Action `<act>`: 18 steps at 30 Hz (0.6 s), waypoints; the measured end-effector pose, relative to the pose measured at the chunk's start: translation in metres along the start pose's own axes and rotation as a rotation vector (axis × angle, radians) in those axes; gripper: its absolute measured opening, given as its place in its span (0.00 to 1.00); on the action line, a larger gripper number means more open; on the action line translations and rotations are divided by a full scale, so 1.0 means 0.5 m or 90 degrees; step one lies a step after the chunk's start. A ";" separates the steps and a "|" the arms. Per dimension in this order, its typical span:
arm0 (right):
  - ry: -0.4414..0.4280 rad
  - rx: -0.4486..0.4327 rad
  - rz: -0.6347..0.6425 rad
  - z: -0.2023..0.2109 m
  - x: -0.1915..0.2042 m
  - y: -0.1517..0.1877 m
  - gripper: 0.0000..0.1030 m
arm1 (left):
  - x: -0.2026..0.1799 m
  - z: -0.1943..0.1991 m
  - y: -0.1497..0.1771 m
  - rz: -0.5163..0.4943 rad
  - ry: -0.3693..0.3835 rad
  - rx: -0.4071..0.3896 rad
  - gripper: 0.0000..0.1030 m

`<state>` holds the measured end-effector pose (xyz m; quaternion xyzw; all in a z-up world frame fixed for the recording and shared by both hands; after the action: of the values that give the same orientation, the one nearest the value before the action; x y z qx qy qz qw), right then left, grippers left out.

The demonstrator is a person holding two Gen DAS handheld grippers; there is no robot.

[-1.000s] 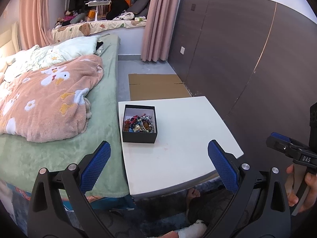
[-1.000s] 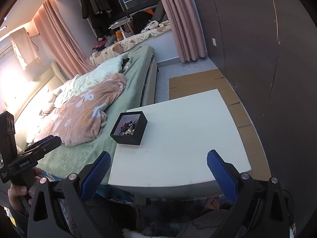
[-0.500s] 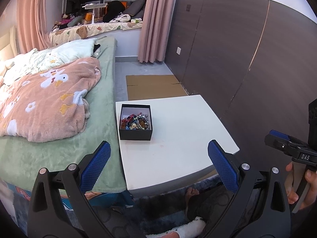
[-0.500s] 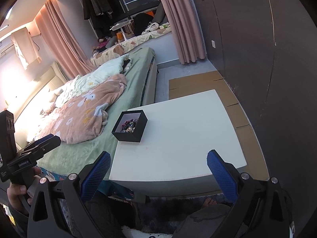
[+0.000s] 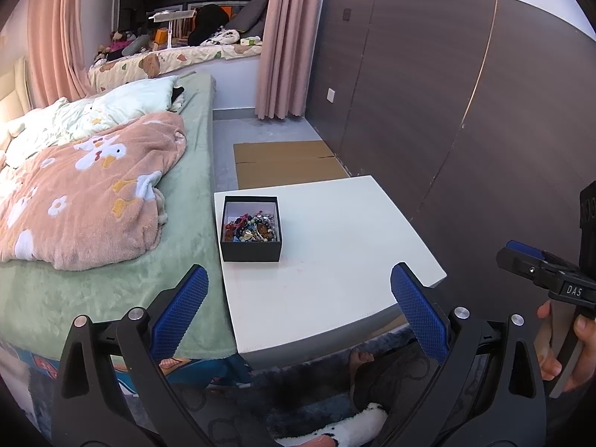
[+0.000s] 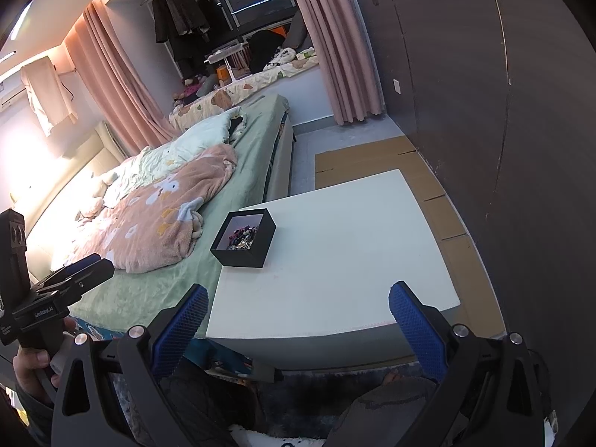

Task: Organize jewelry

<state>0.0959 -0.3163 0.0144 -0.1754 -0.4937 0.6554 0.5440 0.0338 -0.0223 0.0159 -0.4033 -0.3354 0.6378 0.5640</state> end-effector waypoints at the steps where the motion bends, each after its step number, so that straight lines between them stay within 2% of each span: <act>1: 0.000 -0.001 0.000 0.001 0.000 0.000 0.93 | -0.001 0.001 -0.001 0.000 0.000 -0.001 0.95; 18: -0.001 -0.008 0.002 0.023 0.004 -0.011 0.93 | 0.008 0.014 -0.004 0.009 -0.001 -0.002 0.95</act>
<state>0.0893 -0.3202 0.0250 -0.1788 -0.4980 0.6532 0.5417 0.0282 -0.0178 0.0205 -0.4057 -0.3341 0.6417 0.5586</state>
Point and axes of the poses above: each gripper's, at about its wrist camera, not at the fingertips, and z roughly against the way its jaws point, x to its left, y to its underside, the point moved 1 cm from there along -z, roughly the way its jaws point, and after that the axes turned 15 degrees about -x, right-handed, at the moved point
